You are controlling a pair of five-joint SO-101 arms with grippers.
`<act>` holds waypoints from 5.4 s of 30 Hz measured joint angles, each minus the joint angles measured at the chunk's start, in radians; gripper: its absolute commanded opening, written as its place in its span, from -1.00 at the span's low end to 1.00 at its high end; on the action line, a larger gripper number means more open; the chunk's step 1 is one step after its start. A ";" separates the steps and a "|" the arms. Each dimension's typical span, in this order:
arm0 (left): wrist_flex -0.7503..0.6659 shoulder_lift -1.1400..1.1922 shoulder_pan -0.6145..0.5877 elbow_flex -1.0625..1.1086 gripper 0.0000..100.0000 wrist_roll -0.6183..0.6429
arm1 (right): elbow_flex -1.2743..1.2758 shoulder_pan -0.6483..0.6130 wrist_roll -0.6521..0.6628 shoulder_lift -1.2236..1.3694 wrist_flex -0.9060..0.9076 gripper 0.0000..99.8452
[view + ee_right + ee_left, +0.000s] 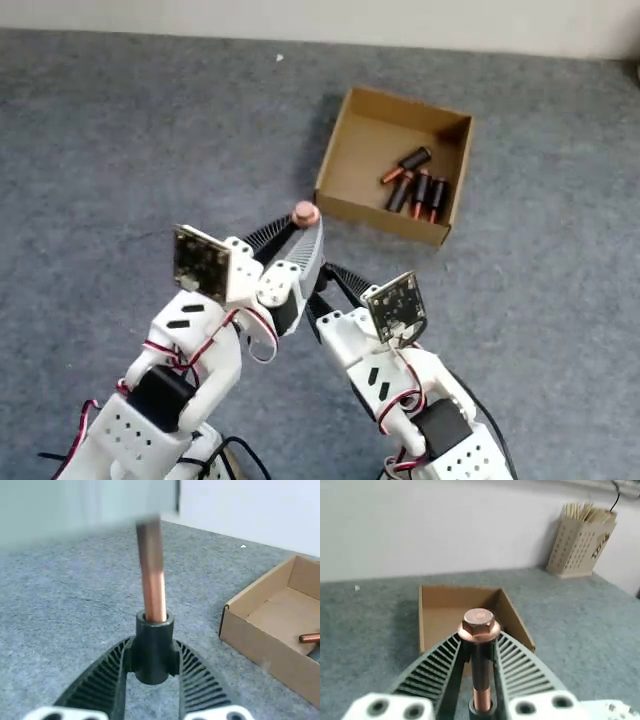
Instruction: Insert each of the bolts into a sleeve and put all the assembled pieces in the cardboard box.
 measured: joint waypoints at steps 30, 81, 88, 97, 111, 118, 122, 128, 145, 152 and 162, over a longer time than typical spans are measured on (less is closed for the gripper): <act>0.411 -0.002 -0.077 -0.060 -0.62 -0.126 | 0.000 0.087 0.002 -0.002 -0.002 -0.99; 0.470 -0.394 -0.494 0.387 -0.99 -0.124 | -1.143 0.448 0.002 1.682 -0.147 -0.99; 0.489 -0.394 -0.494 0.387 -0.99 -0.124 | -1.300 0.445 0.002 1.932 -0.147 -0.94; 0.489 -0.394 -0.494 0.387 -0.99 -0.124 | -1.350 0.448 0.002 2.002 -0.083 -0.80; 0.491 -0.394 -0.494 0.387 -0.99 -0.124 | -1.092 0.446 0.002 1.568 -0.063 -0.99; 0.491 -0.394 -0.494 0.388 -0.99 -0.124 | -0.776 0.445 0.002 1.220 -0.063 -0.99; 0.491 -0.394 -0.494 0.388 -0.99 -0.124 | -0.595 0.445 0.002 1.000 -0.057 -0.99; 0.491 -0.394 -0.494 0.388 -0.99 -0.124 | -0.347 0.445 0.002 0.709 -0.057 -0.99; 0.491 -0.394 -0.494 0.388 -0.99 -0.124 | 0.000 0.453 0.000 0.074 0.100 -0.99; 0.520 -0.394 -0.494 0.388 -0.99 -0.124 | 0.000 0.460 -0.121 -0.006 0.402 -0.99; 0.919 -0.396 -0.494 0.388 -0.99 -0.124 | 0.000 0.456 -0.137 -0.006 0.720 -0.99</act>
